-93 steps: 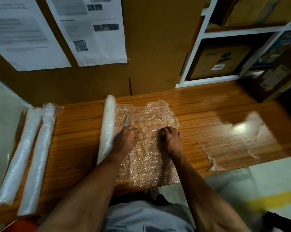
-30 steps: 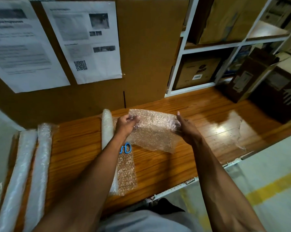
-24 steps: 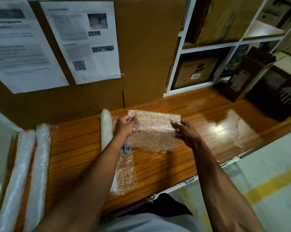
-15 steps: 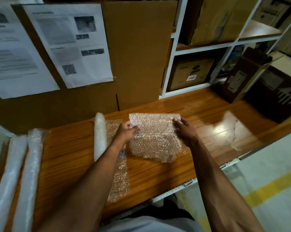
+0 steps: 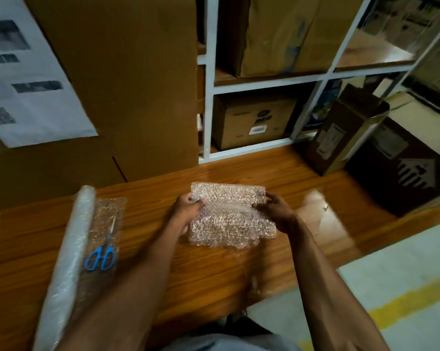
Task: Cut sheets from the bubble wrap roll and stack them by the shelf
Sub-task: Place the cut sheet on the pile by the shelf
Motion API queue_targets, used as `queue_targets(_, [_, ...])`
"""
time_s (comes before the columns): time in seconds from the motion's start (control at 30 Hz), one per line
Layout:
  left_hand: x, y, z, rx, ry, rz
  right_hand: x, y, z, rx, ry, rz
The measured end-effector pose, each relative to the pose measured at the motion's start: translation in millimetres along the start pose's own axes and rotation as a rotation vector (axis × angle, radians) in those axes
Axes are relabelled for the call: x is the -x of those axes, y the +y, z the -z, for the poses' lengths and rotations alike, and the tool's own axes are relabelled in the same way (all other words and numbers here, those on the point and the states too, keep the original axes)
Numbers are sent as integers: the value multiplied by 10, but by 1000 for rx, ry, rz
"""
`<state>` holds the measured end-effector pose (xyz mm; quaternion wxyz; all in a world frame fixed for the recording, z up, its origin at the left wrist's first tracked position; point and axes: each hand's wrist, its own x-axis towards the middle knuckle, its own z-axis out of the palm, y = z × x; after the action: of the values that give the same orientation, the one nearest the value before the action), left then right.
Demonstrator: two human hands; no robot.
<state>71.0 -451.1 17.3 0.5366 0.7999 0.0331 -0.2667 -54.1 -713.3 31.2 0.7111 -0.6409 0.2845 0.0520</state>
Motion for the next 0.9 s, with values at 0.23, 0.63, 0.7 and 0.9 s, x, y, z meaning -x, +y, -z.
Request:
queue_targets(0.23, [-232, 243, -863, -51, -18, 62, -432, -85, 918, 151, 39, 7])
queue_targets(0.63, [-876, 580, -1489, -314, 5, 62, -1330, -90, 1584, 444, 215, 69])
queue_targets(0.7, [-1016, 655, -1541, -327, 9, 66, -1539, -105, 1628, 488, 263, 102])
queue_targets(0.9, [-1500, 757, -1650, -366, 88, 60, -2135, -228, 1697, 674, 367, 135])
